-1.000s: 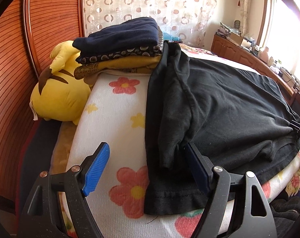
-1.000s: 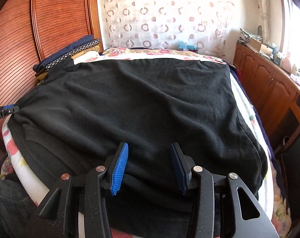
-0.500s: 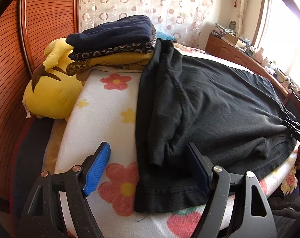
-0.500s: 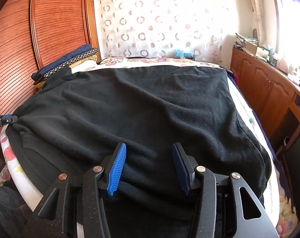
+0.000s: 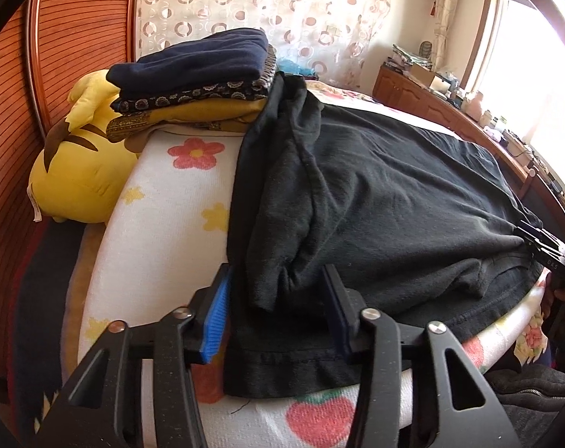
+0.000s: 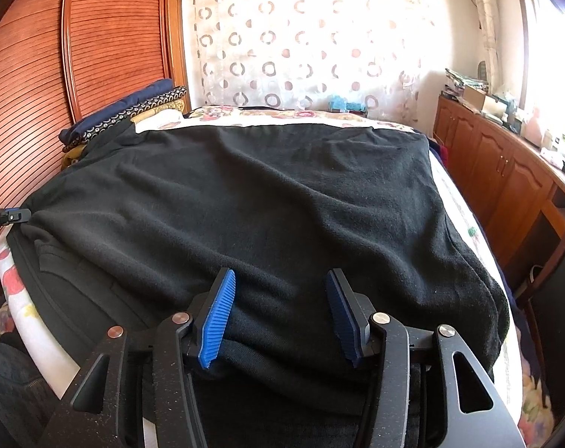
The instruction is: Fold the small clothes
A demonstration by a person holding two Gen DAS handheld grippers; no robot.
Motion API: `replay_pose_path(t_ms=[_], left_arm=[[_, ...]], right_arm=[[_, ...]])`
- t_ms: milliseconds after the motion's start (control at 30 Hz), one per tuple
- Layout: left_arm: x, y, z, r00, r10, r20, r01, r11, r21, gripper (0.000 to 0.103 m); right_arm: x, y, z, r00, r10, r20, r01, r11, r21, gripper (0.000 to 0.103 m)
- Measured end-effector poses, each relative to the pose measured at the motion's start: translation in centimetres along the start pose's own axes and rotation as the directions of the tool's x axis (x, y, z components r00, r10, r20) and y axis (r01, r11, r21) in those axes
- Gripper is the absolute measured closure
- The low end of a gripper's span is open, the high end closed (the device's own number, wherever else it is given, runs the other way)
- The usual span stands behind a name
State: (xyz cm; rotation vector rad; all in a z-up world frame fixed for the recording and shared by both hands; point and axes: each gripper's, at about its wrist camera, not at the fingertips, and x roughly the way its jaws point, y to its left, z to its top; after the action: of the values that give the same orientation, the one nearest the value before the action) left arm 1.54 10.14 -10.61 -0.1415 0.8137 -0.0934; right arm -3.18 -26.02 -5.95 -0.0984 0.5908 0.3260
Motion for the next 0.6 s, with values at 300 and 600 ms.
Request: replay_pose_path(t_ms=[300, 600], left_arm=[[0.16, -0.22, 0.15, 1.000, 0.002, -0.003, -0.002, 1.000, 0.008, 0.058], [-0.01, -1.04, 0.63, 1.000, -0.012, 0.018, 0.012, 1.000, 0.020, 0.094]], right_arm=[[0.15, 0.07, 0.28, 1.000, -0.002, -0.020, 0.002, 1.000, -0.018, 0.037], [0.06, -0.10, 0.45, 0.999, 0.000, -0.034, -0.001, 1.000, -0.031, 0.036]])
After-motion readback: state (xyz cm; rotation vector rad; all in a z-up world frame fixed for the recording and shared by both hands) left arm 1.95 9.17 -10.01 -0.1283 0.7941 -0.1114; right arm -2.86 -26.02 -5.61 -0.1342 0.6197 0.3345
